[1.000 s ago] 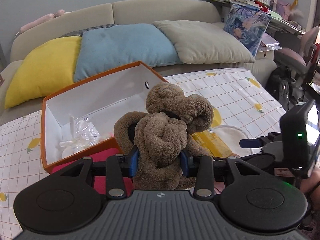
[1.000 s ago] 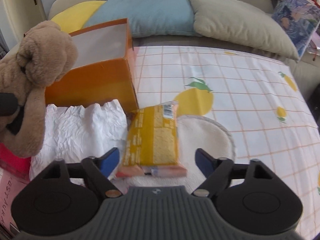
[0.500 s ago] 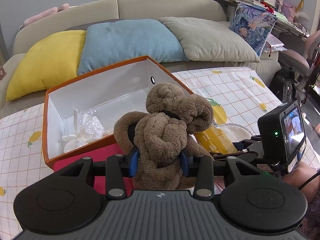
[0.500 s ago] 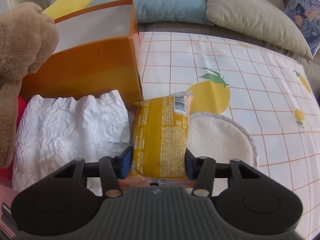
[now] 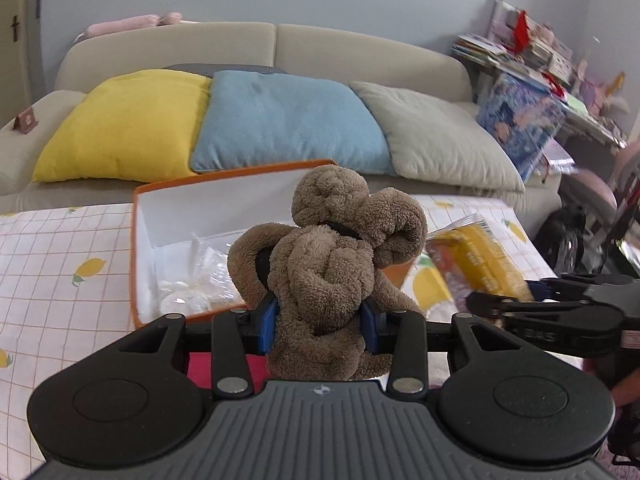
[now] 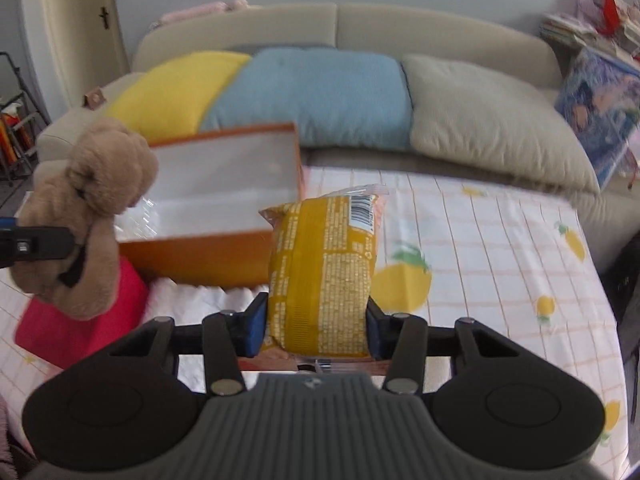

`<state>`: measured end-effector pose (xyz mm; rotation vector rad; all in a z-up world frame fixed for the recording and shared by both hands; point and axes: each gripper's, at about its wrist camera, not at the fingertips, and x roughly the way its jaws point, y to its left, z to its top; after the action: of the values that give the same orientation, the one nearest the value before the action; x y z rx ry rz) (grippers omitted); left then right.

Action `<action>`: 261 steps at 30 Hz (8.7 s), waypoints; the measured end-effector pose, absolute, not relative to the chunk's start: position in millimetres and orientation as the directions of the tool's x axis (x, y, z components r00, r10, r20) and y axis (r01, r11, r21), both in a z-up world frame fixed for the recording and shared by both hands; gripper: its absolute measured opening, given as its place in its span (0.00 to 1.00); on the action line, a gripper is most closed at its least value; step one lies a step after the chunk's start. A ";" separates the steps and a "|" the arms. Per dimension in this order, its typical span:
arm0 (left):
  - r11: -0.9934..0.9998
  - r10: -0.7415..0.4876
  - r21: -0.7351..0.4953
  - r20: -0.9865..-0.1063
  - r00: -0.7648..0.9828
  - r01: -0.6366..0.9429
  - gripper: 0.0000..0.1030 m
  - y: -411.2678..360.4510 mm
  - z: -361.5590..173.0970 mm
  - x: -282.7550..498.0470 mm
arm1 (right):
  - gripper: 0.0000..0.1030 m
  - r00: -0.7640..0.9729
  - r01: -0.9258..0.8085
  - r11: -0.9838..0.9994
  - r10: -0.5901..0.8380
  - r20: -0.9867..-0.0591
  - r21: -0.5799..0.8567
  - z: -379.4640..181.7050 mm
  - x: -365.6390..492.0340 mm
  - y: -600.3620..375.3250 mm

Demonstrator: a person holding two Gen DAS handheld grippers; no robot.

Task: Organize soft objects
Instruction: 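Lower bear and packet into the orange box and open both tools, then grasp the white crumpled tissue with the left tool, then carry the white tissue with the left tool toward the orange box, then grasp and lift the white terry mitt with the right tool while left tool holds tissue, then lower tissue and mitt into the orange box and open both tools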

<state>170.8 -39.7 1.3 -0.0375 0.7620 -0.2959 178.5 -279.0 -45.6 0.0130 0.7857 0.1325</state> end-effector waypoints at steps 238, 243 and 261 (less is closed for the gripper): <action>0.891 -0.449 -0.244 -0.604 0.659 0.384 0.19 -97.7 -4.3 145.2 | 0.16 0.792 0.108 0.994 -0.069 -0.606 0.028 -104.7 118.1 -306.6; 0.913 -0.404 -0.190 -0.529 0.746 0.360 0.19 -73.9 25.9 148.9 | 0.16 0.850 0.024 0.999 -0.005 -0.527 0.030 -63.0 118.1 -291.8; 0.965 -0.170 0.065 -0.586 0.792 0.256 0.19 -13.3 9.5 251.1 | 0.17 0.764 -0.308 0.951 0.263 -0.589 0.024 -27.9 244.5 -168.3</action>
<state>251.1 -13.3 9.5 0.1439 0.6150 -0.2298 244.5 -168.3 -27.9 -0.0758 0.6290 0.3107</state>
